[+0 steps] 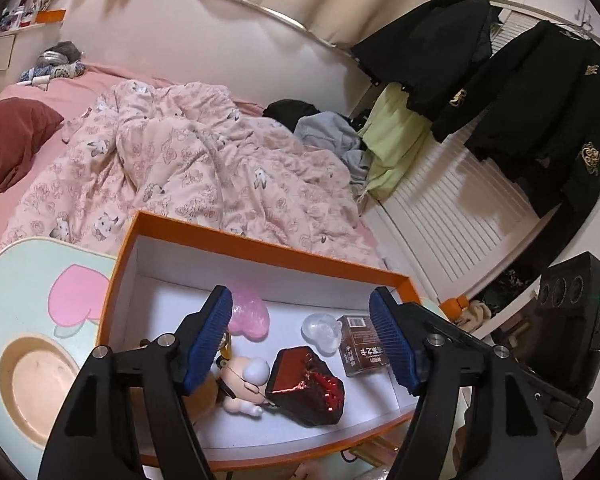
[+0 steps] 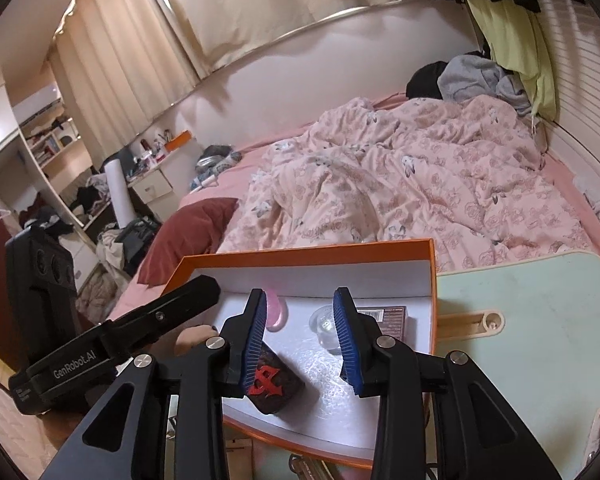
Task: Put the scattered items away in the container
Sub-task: 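Carry the pink heart and black case into the orange box and open both tools, then grasp the chrome round item with the left tool while the right tool grasps the glass bottle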
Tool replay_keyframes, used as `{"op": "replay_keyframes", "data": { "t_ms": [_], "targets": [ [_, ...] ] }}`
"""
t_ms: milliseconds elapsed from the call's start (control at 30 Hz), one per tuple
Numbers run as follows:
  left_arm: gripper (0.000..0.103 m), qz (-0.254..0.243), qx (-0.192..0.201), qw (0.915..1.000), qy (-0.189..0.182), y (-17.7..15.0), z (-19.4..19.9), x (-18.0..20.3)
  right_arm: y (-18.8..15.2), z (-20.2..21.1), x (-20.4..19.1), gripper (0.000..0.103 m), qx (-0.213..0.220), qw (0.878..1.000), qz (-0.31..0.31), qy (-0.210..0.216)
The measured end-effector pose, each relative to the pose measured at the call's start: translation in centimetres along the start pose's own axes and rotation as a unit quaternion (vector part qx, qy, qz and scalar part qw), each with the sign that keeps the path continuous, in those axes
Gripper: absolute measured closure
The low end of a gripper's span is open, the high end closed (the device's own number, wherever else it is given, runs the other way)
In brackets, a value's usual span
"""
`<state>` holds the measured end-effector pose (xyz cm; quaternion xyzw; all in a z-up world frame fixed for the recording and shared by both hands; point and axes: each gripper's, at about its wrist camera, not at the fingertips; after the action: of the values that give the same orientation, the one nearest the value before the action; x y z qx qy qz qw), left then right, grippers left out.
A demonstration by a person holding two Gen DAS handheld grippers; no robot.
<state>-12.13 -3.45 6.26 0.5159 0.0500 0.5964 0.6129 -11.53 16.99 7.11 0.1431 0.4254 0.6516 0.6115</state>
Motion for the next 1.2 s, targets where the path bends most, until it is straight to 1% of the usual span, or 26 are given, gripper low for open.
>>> {"op": "replay_keyframes", "data": {
  "t_ms": [100,200,267,333,400,433,500,567,667,767,833,867,900,933,1000,1033,1067,1133,1200],
  "targets": [
    [0.032,-0.004,0.018,0.9998,-0.009,0.2,1.3,0.3,-0.2,0.9,-0.1,0.069,0.008,1.0,0.007,-0.005],
    [0.032,-0.021,0.035,0.9992,-0.002,0.1,3.4,1.1,-0.6,2.3,-0.5,0.068,0.021,0.999,0.023,-0.017],
    [0.032,-0.038,0.045,0.9981,0.018,-0.2,5.0,1.8,-1.0,3.5,-1.0,0.068,0.038,0.998,0.038,-0.026],
    [0.032,-0.053,0.073,0.9942,0.059,-1.1,6.9,2.3,-1.7,4.6,-1.3,0.068,0.049,0.997,0.052,-0.026],
    [0.032,-0.063,0.095,0.9887,0.097,-2.1,8.5,2.3,-2.4,5.3,-1.2,0.068,0.042,0.997,0.059,-0.015],
    [0.032,-0.069,0.096,0.9869,0.11,-2.7,9.1,2.2,-2.8,5.7,-1.1,0.068,0.037,0.998,0.06,-0.008],
    [0.032,-0.071,0.081,0.9874,0.116,-3.7,9.8,1.7,-3.7,6.4,-0.7,0.068,0.026,0.998,0.061,-0.004],
    [0.032,-0.058,0.061,0.9893,0.12,-5.2,10.2,1.0,-4.7,6.8,-0.4,0.068,0.019,0.997,0.066,-0.019],
    [0.032,-0.028,0.05,0.991,0.121,-7.5,10.2,-0.1,-6.7,6.5,-0.1,0.068,-0.007,0.995,0.082,-0.049],
    [0.034,-0.024,0.023,0.9945,0.099,-8.8,9.5,-0.6,-8.3,5.8,0.0,0.069,-0.034,0.994,0.093,-0.04],
    [0.034,-0.03,0.017,0.9964,0.077,-9.2,9.3,-0.3,-8.9,5.2,0.1,0.07,-0.043,0.994,0.097,-0.04],
    [0.034,-0.037,0.013,0.9963,0.076,-9.3,9.2,0.0,-9.2,5.0,0.1,0.073,-0.048,0.993,0.098,-0.044],
    [0.034,-0.049,0.001,0.9956,0.08,-9.6,8.8,0.3,-9.4,4.7,0.2,0.076,-0.055,0.993,0.097,-0.041],
    [0.034,-0.059,-0.013,0.9941,0.09,-9.8,8.3,0.6,-9.6,4.6,0.2,0.077,-0.059,0.993,0.096,-0.034],
    [0.035,-0.077,-0.031,0.989,0.123,-10.3,7.5,1.2,-10.1,4.5,0.0,0.077,-0.067,0.992,0.099,-0.027],
    [0.042,-0.084,-0.034,0.9863,0.137,-10.5,7.2,1.4,-10.3,4.3,-0.2,0.077,-0.073,0.992,0.103,-0.029],
    [0.044,-0.086,-0.037,0.9857,0.14,-10.5,7.1,1.4,-10.7,4.0,-0.4,0.077,-0.082,0.99,0.109,-0.034],
    [0.044,-0.083,-0.045,0.9866,0.132,-10.6,6.8,1.3,-11.0,3.3,-0.7,0.077,-0.102,0.987,0.115,-0.041],
    [0.044,-0.074,-0.061,0.986,0.137,-10.5,6.3,0.9,-10.8,3.1,-0.9,0.076,-0.108,0.987,0.113,-0.042]
  ]
}}
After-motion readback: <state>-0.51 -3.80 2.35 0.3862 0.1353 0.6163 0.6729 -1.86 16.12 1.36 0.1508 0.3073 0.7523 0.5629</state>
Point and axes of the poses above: each gripper's, at about its wrist camera, not at the fingertips, and z roughly against the way its jaws point, x to its right, y to its top, and after that the axes turned 5 degrees about -y, right-handed
